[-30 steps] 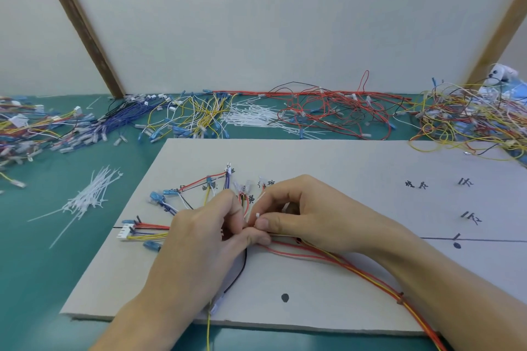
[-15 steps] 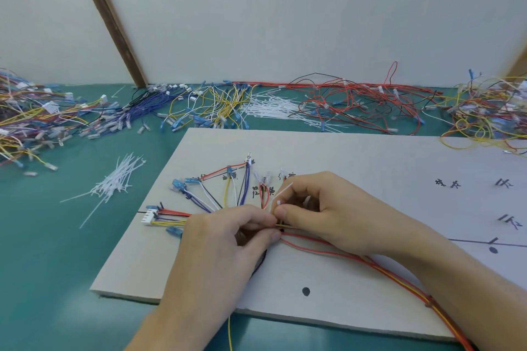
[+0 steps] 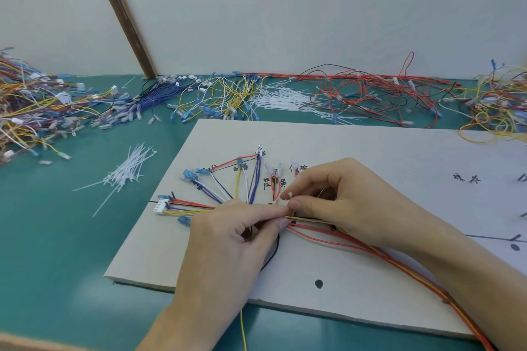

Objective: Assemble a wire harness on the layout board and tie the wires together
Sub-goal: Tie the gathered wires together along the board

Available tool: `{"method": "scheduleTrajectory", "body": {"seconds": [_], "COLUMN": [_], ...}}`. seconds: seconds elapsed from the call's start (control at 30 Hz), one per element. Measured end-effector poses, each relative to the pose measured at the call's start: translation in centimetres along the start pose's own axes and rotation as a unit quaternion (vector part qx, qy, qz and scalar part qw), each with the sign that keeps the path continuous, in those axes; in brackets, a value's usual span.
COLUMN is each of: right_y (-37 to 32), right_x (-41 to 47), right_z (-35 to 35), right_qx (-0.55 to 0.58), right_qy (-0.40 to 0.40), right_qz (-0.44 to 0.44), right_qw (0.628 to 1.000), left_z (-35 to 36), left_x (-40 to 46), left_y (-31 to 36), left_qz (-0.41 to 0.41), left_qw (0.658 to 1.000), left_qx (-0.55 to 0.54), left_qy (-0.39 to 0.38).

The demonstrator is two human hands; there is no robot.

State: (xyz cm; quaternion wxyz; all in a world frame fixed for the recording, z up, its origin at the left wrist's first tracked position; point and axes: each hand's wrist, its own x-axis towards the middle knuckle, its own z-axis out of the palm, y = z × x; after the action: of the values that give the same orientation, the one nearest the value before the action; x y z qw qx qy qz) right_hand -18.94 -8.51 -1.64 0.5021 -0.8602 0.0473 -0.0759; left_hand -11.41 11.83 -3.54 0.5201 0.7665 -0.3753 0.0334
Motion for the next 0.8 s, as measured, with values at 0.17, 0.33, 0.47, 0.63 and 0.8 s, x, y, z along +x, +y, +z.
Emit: {"method": "scheduleTrajectory", "body": {"seconds": [0.17,0.33,0.47,0.63,0.8], "right_y": [-0.01,-0.24,-0.31,-0.41,-0.34], "right_x": [-0.08,-0.06,-0.07,-0.06,-0.10], "right_z": [-0.05,-0.06,0.05,0.09,0.05], "right_qx": [-0.004,-0.027,-0.047,-0.050,-0.047], "right_qy": [-0.002,-0.003,-0.001,0.001,0.003], "right_qz": [-0.004,-0.005,-0.007,-0.014,-0.019], "right_qw": [1.000,1.000,0.999,0.999,0.999], "left_z": [0.12,0.04,0.14,0.16,0.20], "left_x": [-0.04,0.01,0.05,0.14,0.17], "left_y": [-0.21,-0.28,-0.31,-0.44,-0.40], "left_qz": [0.003,0.021,0.024,0.024,0.023], "left_qw": [1.000,1.000,1.000,1.000,0.999], "left_qx": [0.007,0.011,0.008,0.011,0.023], "left_qy": [-0.004,-0.004,-0.004,-0.003,-0.002]}}
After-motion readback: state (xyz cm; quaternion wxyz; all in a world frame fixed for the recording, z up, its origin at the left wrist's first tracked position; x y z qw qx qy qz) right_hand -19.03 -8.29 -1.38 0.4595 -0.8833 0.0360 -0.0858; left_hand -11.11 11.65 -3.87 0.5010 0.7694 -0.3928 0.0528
